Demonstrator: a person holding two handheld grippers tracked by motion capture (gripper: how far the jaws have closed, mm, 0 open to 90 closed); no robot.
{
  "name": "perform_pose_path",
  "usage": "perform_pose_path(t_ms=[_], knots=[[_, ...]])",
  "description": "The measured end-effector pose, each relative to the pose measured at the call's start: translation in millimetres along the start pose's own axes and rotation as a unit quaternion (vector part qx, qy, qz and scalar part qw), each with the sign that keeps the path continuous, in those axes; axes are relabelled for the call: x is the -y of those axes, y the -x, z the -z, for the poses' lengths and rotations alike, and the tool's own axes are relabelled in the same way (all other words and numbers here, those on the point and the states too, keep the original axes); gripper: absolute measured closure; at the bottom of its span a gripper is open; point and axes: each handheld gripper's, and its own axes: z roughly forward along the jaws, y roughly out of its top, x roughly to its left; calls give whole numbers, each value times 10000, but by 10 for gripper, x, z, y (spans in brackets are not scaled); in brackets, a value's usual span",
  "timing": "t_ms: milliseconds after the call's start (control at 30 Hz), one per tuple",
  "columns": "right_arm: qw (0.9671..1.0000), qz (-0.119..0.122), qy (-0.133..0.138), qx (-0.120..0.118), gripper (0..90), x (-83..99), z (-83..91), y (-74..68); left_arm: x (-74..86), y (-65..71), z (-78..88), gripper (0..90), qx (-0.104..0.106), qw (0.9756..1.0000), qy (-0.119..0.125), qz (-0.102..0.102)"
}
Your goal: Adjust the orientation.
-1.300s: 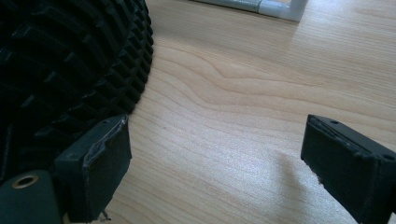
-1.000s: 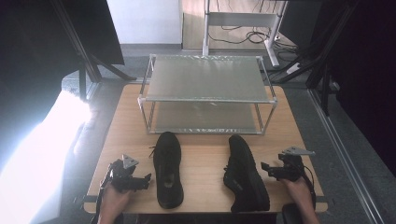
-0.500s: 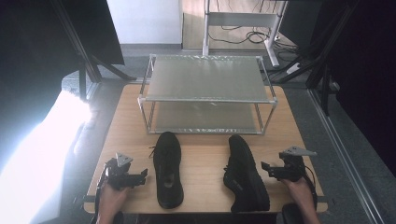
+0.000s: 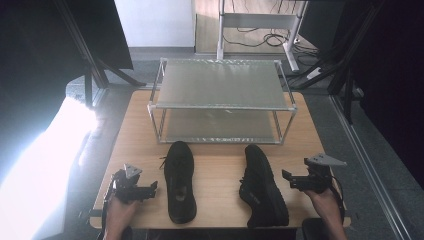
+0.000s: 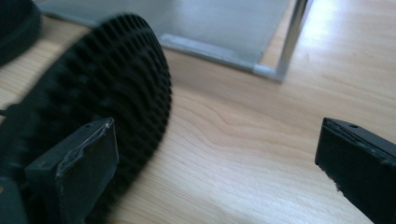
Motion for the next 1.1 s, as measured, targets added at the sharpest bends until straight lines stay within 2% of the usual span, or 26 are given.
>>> perform_pose_path(t_ms=[167,467,667,700,833,900,1100], knots=[[9998,13,144,-123,0,-78,42,-79,2,-9,2,0,-7,10000,19,44],[9992,79,265,-280,0,-185,-23,-225,-1,-8,-4,0,-21,10000,1,43],[9988,214,282,-343,0,-243,-79,-318,-1,-7,-8,0,-31,10000,-33,25],[9986,314,229,-366,0,-257,-107,-358,-1,-7,-10,0,-29,10000,-41,26],[9985,408,169,-327,0,-257,-160,-400,-1,-6,-12,0,-23,10000,-63,22],[9985,495,113,-217,0,-245,-181,-408,-1,-4,-13,0,-27,10000,-71,13],[9986,477,161,-148,0,-225,-152,-364,-1,-1,-18,0,-27,10000,-89,5]])
